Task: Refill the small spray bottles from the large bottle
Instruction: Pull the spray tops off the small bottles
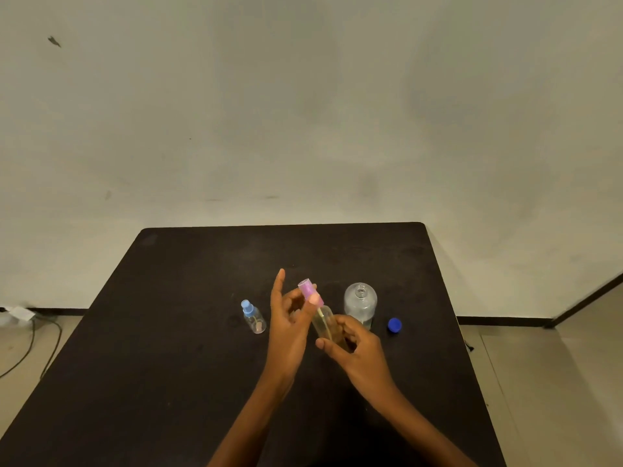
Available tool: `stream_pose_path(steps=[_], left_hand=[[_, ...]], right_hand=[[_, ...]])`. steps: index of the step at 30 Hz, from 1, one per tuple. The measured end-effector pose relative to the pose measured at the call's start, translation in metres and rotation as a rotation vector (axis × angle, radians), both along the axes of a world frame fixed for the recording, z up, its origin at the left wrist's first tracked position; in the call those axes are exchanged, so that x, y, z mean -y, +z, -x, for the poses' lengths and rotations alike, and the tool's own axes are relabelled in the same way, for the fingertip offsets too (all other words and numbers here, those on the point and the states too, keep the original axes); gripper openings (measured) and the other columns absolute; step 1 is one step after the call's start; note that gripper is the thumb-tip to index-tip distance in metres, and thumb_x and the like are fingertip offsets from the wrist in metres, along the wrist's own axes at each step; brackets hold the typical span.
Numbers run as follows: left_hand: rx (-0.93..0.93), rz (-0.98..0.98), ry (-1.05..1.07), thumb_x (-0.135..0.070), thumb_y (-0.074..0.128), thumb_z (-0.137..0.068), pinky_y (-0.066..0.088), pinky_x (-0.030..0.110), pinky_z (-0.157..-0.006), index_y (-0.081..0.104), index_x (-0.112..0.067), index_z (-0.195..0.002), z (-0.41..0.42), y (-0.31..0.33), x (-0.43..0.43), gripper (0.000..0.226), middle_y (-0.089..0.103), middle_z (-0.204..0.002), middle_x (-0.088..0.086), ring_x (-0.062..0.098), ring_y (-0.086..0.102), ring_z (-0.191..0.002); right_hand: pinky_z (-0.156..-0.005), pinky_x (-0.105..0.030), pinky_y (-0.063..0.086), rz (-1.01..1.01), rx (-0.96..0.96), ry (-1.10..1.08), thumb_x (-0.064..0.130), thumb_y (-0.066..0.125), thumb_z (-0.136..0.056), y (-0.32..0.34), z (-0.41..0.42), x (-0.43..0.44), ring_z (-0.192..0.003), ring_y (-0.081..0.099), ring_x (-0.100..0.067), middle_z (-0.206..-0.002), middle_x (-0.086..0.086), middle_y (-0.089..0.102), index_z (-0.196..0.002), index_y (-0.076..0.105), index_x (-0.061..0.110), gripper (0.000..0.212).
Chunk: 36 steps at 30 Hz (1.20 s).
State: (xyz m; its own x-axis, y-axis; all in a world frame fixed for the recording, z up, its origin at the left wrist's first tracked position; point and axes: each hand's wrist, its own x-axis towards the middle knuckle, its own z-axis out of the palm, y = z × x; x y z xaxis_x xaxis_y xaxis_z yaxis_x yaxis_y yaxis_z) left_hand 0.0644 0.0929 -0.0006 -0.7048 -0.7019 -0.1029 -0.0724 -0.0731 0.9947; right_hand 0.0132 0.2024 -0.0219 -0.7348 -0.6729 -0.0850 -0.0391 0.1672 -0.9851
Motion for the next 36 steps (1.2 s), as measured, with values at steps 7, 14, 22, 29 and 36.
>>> stream_pose_path(steps=[7, 14, 22, 29, 36], left_hand=[[-0.037, -0.053, -0.016, -0.02, 0.053, -0.085, 0.044, 0.035, -0.101, 0.014, -0.034, -0.144, -0.005, 0.002, -0.002, 0.071, 0.068, -0.11, 0.0, 0.015, 0.063, -0.109], [0.022, 0.051, 0.055, -0.013, 0.07, -0.073, 0.05, 0.034, -0.091, 0.022, -0.027, -0.143, -0.001, 0.002, 0.0, 0.086, 0.064, -0.1, 0.009, 0.019, 0.063, -0.097], [-0.061, -0.101, -0.016, -0.025, 0.056, -0.079, 0.049, 0.035, -0.096, 0.02, -0.035, -0.142, -0.004, 0.0, -0.001, 0.073, 0.067, -0.11, 0.001, 0.018, 0.064, -0.106], [-0.031, 0.022, 0.065, -0.005, 0.068, -0.076, 0.05, 0.035, -0.092, 0.026, -0.029, -0.138, -0.001, -0.001, 0.002, 0.078, 0.066, -0.088, 0.015, 0.023, 0.065, -0.092], [-0.022, 0.159, 0.03, -0.011, 0.064, -0.081, 0.055, 0.023, -0.074, 0.043, -0.038, -0.121, -0.005, 0.002, 0.01, 0.053, 0.063, -0.083, 0.003, 0.013, 0.065, -0.08]], right_hand=[[-0.077, -0.012, 0.047, 0.025, 0.018, -0.02, 0.017, 0.069, -0.079, -0.003, 0.002, 0.0, -0.095, 0.057, 0.007, -0.096, 0.013, 0.063, -0.095, 0.054, 0.038, 0.03], [-0.079, -0.015, 0.05, 0.026, 0.04, -0.001, 0.017, 0.069, -0.079, -0.003, 0.002, 0.0, -0.094, 0.059, 0.007, -0.095, 0.012, 0.064, -0.096, 0.054, 0.038, 0.031], [-0.08, -0.018, 0.051, 0.044, 0.03, 0.008, 0.014, 0.067, -0.081, -0.002, 0.002, 0.0, -0.094, 0.059, 0.004, -0.094, 0.01, 0.064, -0.096, 0.054, 0.037, 0.031], [-0.074, -0.008, 0.045, 0.034, 0.032, 0.013, 0.017, 0.068, -0.081, -0.002, 0.001, 0.001, -0.095, 0.056, 0.011, -0.096, 0.015, 0.062, -0.097, 0.053, 0.038, 0.03], [-0.075, -0.007, 0.044, 0.036, 0.052, 0.029, 0.015, 0.068, -0.081, -0.007, -0.007, 0.006, -0.094, 0.058, 0.009, -0.096, 0.012, 0.064, -0.099, 0.055, 0.035, 0.03]])
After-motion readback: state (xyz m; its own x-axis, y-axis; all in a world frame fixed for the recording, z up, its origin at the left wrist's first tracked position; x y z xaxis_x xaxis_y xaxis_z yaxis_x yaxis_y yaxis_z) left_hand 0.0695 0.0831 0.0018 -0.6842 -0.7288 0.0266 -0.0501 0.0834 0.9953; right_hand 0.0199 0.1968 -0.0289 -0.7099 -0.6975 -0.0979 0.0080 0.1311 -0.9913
